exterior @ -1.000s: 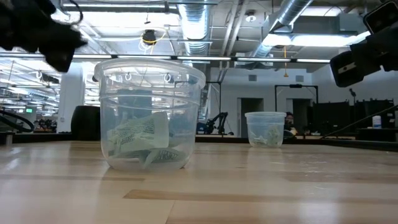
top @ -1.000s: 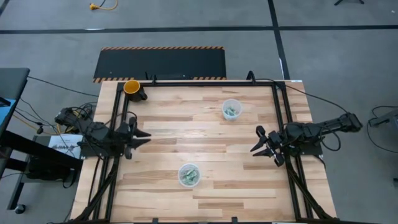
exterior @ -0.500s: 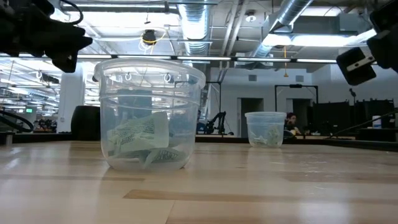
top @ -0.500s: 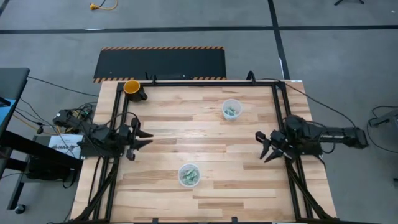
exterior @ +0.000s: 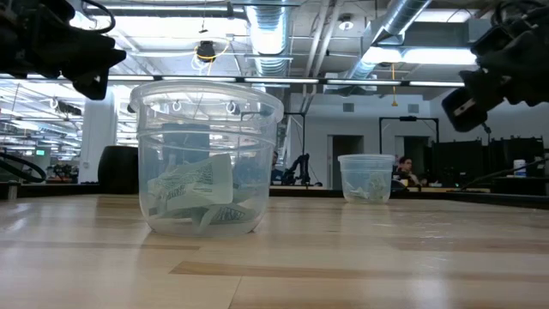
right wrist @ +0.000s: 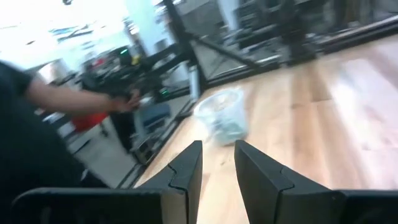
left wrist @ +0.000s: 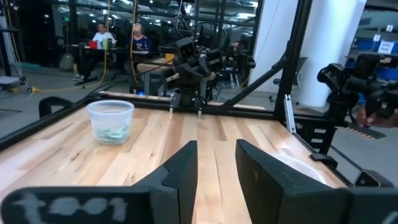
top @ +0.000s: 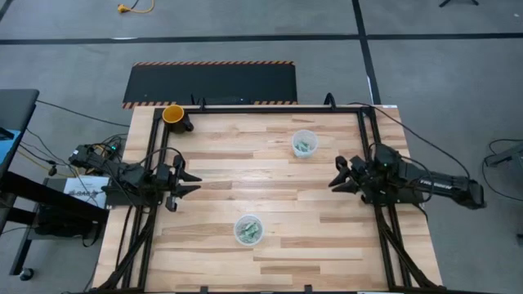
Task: Pick and place Stevia / Truvia into bins
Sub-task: Return to Home Position
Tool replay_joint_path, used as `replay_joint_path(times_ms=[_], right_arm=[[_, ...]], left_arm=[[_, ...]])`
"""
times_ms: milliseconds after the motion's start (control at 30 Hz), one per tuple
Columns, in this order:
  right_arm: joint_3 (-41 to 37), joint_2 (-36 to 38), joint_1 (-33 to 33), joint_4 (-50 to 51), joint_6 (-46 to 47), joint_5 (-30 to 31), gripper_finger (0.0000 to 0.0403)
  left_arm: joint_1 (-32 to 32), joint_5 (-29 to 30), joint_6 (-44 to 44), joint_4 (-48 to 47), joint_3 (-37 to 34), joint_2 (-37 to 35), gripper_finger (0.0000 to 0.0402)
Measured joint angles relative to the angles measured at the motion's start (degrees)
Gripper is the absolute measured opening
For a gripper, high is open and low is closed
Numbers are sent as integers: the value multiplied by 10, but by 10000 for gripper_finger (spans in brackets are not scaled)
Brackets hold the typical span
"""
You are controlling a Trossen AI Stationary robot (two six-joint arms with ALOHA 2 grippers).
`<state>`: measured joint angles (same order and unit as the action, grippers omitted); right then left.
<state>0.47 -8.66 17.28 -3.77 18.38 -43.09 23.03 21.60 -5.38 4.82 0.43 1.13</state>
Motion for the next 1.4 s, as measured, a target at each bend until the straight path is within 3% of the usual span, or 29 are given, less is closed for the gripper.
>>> replay_joint_path(times_ms=[167,433,567,833,1400], right_arm=[[0,0,-66,-2,11,107,87],[0,0,-231,8,-18,314,87],[0,0,-300,18,-23,376,87],[0,0,-370,17,-19,421,87],[0,0,-374,20,-19,417,87]], left_arm=[[0,1,-24,0,0,0,98],[0,1,-14,-1,0,0,98],[0,0,3,0,0,0,98],[0,-1,11,0,0,0,98],[0,-2,22,0,0,0,98]])
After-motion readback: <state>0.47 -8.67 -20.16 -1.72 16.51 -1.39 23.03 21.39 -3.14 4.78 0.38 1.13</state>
